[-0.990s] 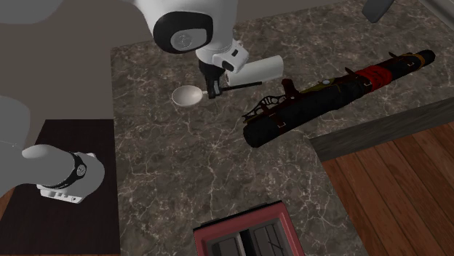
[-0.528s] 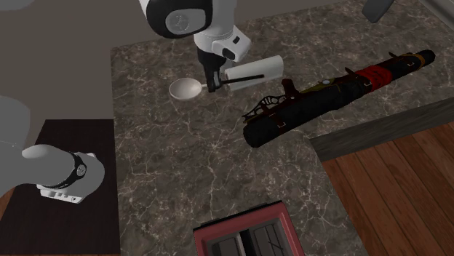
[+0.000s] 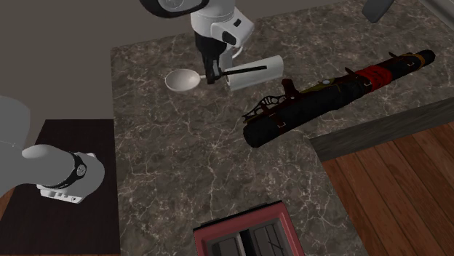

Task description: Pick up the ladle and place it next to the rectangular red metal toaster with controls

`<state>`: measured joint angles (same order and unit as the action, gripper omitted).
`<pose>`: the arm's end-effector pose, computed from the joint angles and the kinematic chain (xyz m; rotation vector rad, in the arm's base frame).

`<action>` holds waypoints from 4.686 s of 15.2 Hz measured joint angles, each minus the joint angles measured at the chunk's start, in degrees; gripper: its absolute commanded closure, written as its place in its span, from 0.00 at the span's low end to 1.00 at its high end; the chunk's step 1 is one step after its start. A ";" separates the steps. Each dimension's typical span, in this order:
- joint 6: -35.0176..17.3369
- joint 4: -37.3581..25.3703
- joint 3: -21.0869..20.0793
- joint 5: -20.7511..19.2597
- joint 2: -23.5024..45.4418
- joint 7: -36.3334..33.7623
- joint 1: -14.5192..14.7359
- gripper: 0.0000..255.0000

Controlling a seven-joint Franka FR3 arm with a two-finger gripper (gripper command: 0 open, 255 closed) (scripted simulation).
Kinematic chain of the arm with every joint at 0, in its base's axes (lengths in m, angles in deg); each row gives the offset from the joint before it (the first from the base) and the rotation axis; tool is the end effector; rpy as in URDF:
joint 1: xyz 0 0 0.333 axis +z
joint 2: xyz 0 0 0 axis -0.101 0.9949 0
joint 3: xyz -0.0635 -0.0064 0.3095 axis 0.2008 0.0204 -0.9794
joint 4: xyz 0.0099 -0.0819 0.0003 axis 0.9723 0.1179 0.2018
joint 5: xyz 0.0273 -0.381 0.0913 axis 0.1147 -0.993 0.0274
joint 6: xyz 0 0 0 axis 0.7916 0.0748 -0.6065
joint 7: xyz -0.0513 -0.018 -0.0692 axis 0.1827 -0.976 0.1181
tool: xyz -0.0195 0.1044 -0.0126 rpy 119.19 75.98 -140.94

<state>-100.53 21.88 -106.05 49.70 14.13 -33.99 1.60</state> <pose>0.5079 0.2313 0.4568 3.1027 0.4273 -0.1623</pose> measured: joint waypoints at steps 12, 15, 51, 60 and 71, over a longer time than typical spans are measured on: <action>9.07 -7.56 0.08 0.42 -1.58 0.18 -0.12 1.00; 11.24 -9.70 -0.03 0.45 -1.62 -0.07 -0.01 1.00; 28.49 -47.76 7.90 -4.72 19.61 18.48 -9.75 1.00; 19.92 -36.53 7.94 -4.29 16.93 18.50 -10.43 1.00; 11.07 -26.51 8.06 -4.15 15.75 18.52 -10.91 1.00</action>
<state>-89.46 -4.63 -97.98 45.55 29.88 -15.48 -9.32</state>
